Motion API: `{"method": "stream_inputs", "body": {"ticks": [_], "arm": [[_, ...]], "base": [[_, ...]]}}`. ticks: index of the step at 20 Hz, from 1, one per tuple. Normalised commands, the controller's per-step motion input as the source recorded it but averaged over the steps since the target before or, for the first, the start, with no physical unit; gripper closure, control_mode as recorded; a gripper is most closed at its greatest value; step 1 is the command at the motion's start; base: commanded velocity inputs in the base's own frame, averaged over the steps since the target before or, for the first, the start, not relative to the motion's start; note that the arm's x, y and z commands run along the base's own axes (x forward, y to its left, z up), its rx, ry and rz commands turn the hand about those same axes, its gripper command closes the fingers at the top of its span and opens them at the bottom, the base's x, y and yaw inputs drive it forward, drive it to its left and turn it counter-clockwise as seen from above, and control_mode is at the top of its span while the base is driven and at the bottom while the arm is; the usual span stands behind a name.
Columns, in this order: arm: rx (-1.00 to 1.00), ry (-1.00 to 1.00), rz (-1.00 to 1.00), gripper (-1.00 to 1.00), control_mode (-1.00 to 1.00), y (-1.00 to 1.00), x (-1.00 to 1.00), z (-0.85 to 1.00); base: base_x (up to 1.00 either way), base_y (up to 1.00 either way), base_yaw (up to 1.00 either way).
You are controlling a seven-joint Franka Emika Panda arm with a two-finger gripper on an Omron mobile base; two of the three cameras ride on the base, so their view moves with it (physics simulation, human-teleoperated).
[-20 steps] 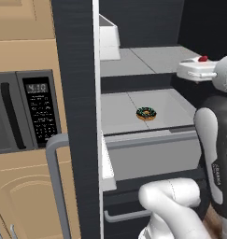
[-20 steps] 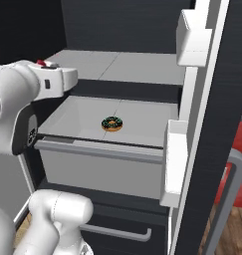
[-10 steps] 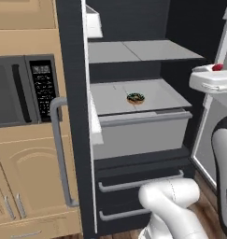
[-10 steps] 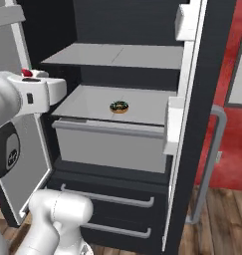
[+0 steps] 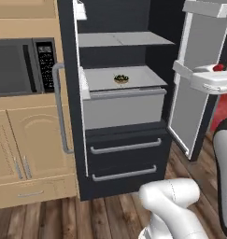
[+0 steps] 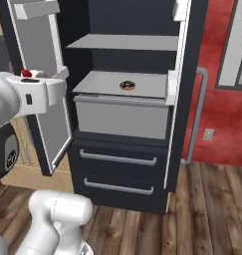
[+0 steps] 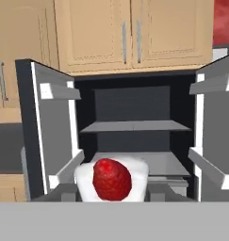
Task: Take the cake and donut from the fridge and place them on the empty tray on the dining counter.
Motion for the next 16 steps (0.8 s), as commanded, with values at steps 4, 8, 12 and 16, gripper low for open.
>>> {"method": "stream_inputs", "body": {"ticks": [4, 8, 12, 16], "arm": [[0.00, 0.00, 0.00, 1.00, 1.00, 0.00, 0.00, 0.00], [0.00, 0.00, 0.00, 1.00, 1.00, 0.00, 0.00, 0.00], [0.00, 0.00, 0.00, 1.00, 1.00, 0.00, 0.00, 0.00], [0.00, 0.00, 0.00, 1.00, 1.00, 0.00, 0.00, 0.00]], "base": [[-0.96, 0.00, 0.32], [-0.08, 0.02, 0.98], [0.00, 0.04, 1.00], [0.00, 0.03, 1.00]]}}
